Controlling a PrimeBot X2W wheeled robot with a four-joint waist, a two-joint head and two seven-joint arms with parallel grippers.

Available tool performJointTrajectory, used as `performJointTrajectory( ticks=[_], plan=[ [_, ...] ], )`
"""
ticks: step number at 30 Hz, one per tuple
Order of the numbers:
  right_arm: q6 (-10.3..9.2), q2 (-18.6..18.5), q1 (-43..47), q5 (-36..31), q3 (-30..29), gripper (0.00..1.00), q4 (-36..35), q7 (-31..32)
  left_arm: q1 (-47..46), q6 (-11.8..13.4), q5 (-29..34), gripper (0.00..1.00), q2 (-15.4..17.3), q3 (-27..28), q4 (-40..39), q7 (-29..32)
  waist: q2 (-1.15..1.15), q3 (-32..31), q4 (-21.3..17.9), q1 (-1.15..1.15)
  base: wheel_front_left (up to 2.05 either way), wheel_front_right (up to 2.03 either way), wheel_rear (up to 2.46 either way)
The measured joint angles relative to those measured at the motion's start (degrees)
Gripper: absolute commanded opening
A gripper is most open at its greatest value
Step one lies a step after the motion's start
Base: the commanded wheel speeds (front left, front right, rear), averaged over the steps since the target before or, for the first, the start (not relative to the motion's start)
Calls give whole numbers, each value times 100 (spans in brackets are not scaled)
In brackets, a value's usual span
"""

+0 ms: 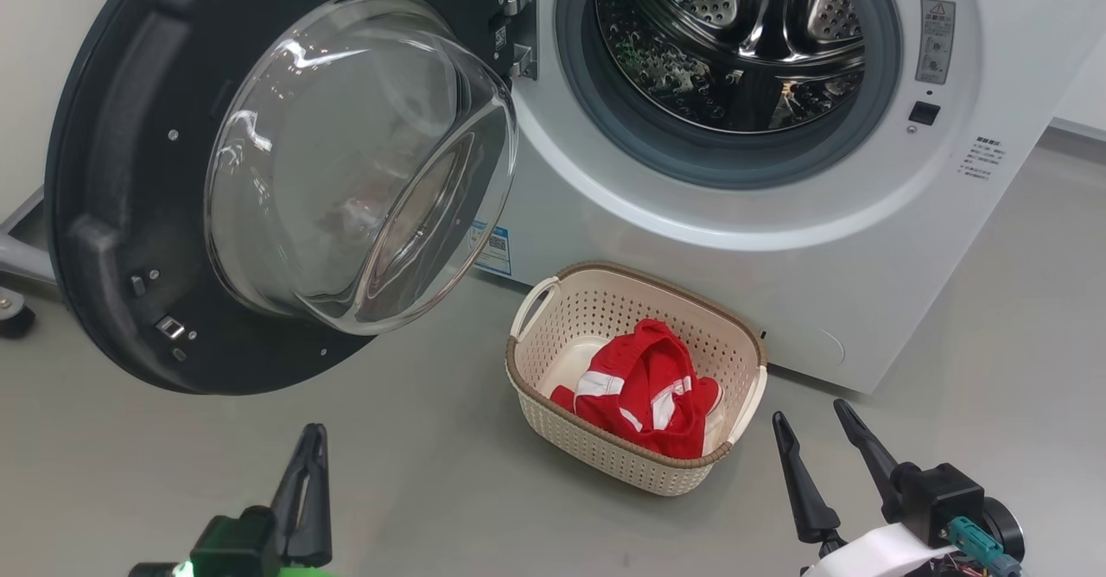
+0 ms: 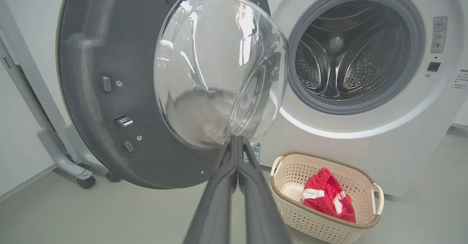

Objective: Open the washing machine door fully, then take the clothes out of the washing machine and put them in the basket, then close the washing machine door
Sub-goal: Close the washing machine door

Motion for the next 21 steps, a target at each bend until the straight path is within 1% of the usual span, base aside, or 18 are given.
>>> performJointTrajectory(
  ticks=[3, 8, 10, 12, 14, 17, 21],
  plan=[
    [0, -1, 0, 0, 1, 100, 0, 0, 0, 0, -145, 0, 0, -103, -43, -7, 0, 0, 11, 0, 0, 0, 0],
    [1, -1, -1, 0, 3, 100, 0, 1, -2, -5, -649, 0, 0, -185, -220, -133, 0, -1, 31, 0, 0, 0, 0],
    [1, -1, -1, 0, 5, 100, 0, 1, -3, -14, -1044, 0, 0, -186, -307, -182, 0, -3, 38, 0, 0, 0, 0],
    [1, -2, -1, 0, 5, 100, 0, 1, -8, -74, -1436, 0, 0, -183, -439, -244, 0, -3, 43, 0, 0, 0, 0],
    [0, -4, -1, 0, 7, 100, 0, 9, -16, -140, -2001, 0, 0, -156, -587, -327, 0, -1, 48, 0, 0, 0, 0],
    [1, -13, -1, 0, 11, 100, 0, 26, -35, -205, -2510, 0, 1, -31, -758, -353, 0, 4, 53, 0, 0, 0, 0],
    [-1, -18, -1, 0, 14, 100, -36, 34, -192, -355, -3470, 0, 0, 163, -1104, -467, 0, 42, 57, 0, 0, 0, 0]
  ],
)
